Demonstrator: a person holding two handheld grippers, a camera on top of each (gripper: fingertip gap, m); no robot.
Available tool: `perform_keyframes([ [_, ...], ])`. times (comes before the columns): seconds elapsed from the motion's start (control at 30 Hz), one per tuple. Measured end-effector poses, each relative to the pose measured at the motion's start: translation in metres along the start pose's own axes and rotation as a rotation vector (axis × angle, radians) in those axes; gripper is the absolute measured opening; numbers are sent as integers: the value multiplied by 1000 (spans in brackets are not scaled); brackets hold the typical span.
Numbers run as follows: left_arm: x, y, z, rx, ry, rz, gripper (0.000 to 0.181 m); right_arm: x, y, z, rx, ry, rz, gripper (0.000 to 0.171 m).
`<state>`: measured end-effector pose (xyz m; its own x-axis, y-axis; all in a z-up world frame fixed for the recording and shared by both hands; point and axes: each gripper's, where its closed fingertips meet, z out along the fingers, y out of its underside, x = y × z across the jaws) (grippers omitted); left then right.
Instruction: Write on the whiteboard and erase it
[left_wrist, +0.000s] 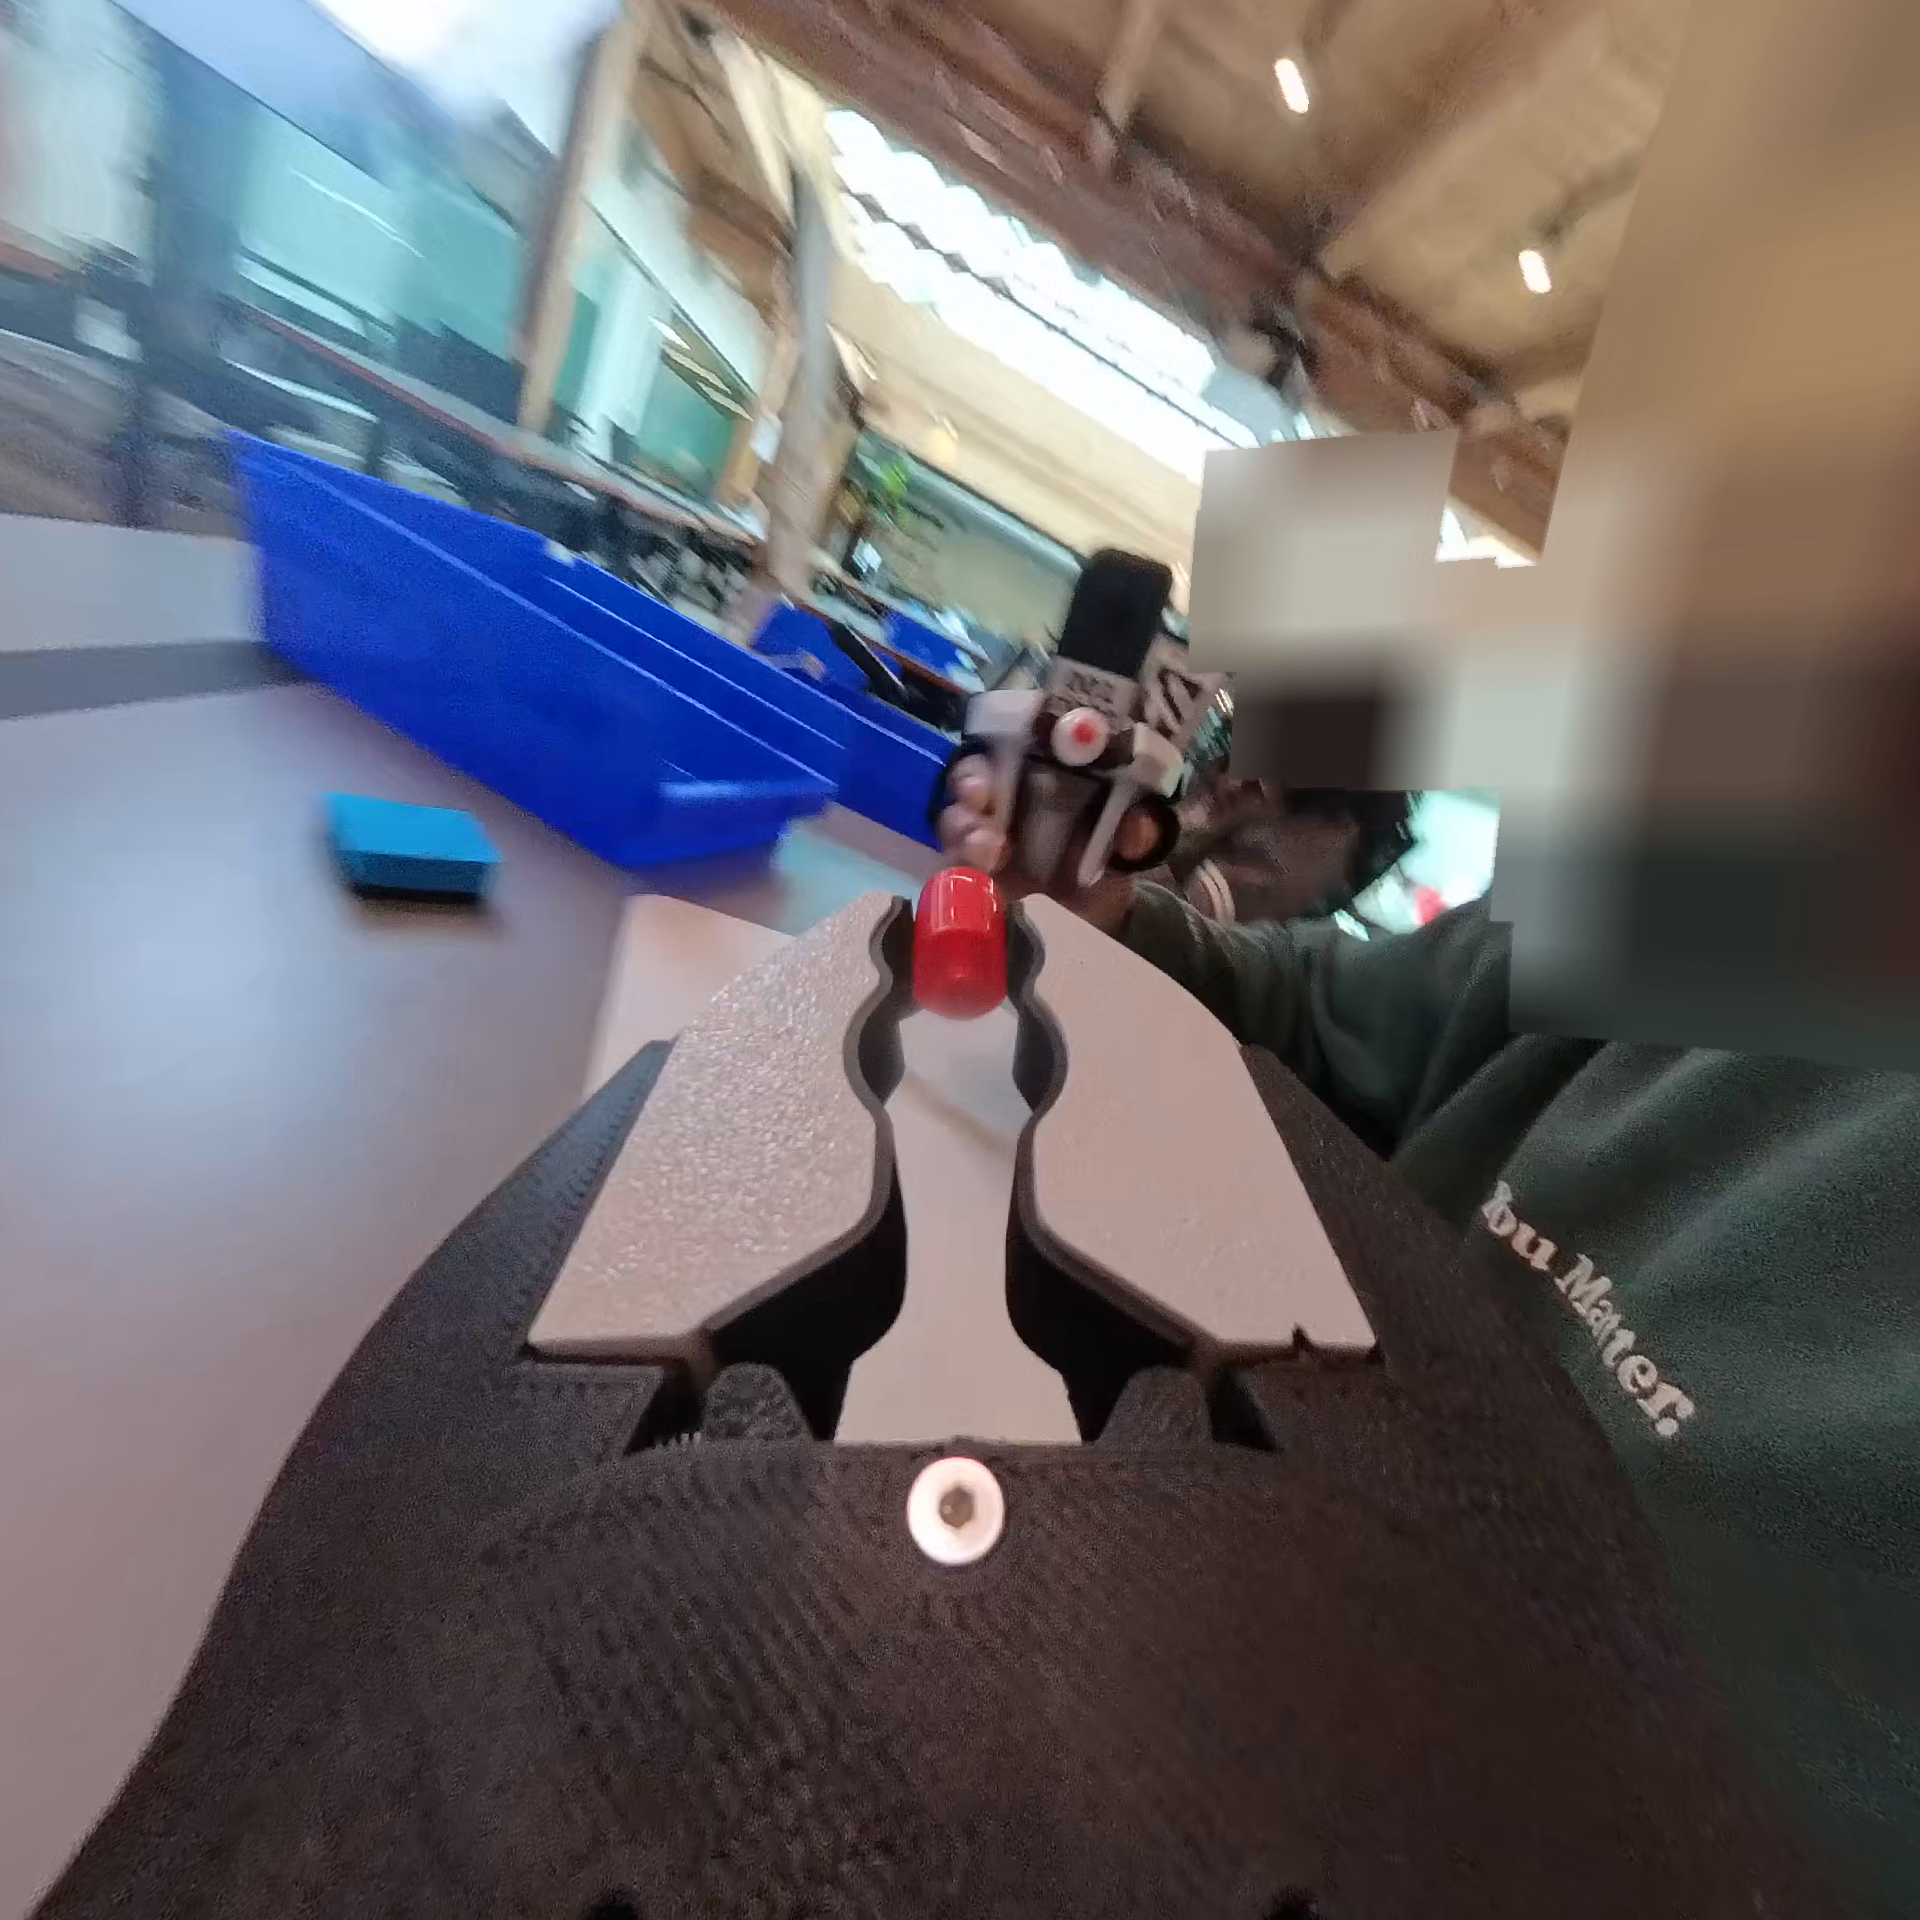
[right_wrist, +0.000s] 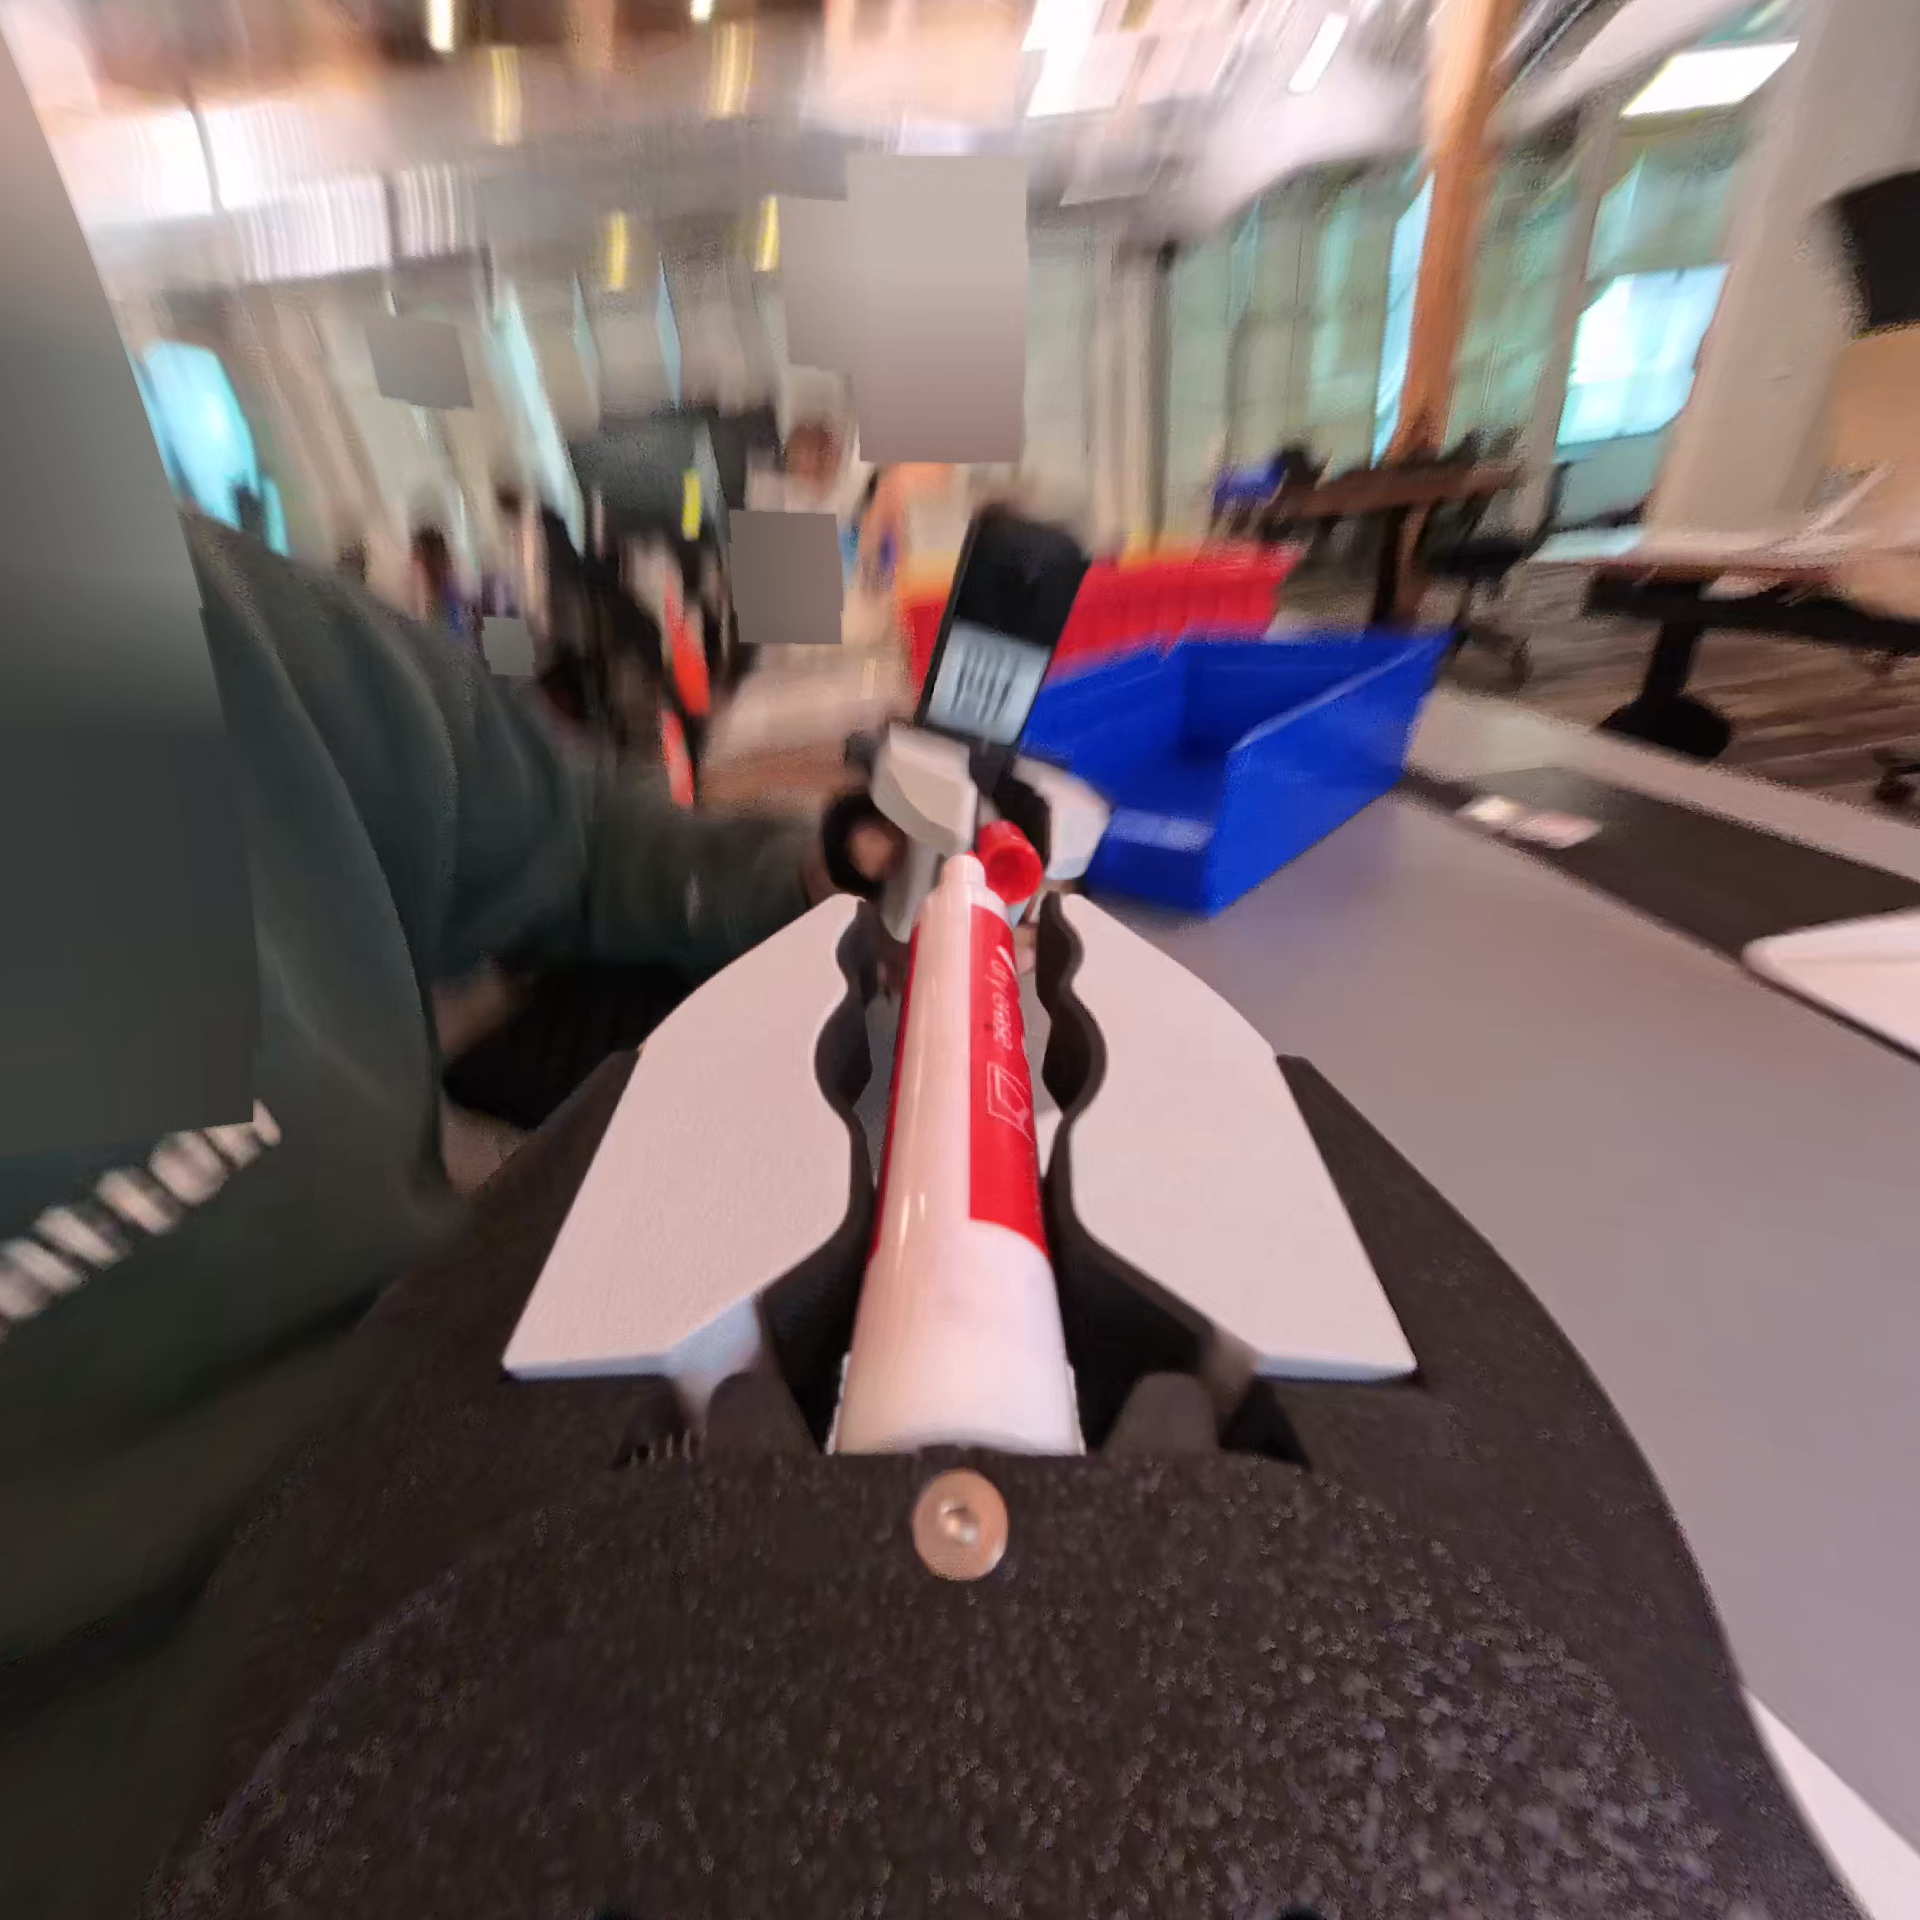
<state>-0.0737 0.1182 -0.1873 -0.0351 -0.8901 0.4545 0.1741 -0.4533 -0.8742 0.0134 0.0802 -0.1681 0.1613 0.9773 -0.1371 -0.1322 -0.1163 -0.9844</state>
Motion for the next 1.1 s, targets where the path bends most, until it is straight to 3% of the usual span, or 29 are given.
perform_keyframes([
  [0.07,-14,19,-35,-50,-104,46,18,21,-22,-44,21,137,-113,31],
  [0.13,-5,49,-29,-123,-116,60,18,11,2,-29,-87,125,-159,33],
  [0.27,-17,41,-28,-207,-242,254,18,14,32,5,-218,74,-136,33],
  [0.43,-24,51,-35,-292,-368,422,18,55,55,-5,-286,294,-50,34],
  [1.1,-42,41,-46,-170,-449,382,19,91,81,-18,-442,581,-228,34],
])
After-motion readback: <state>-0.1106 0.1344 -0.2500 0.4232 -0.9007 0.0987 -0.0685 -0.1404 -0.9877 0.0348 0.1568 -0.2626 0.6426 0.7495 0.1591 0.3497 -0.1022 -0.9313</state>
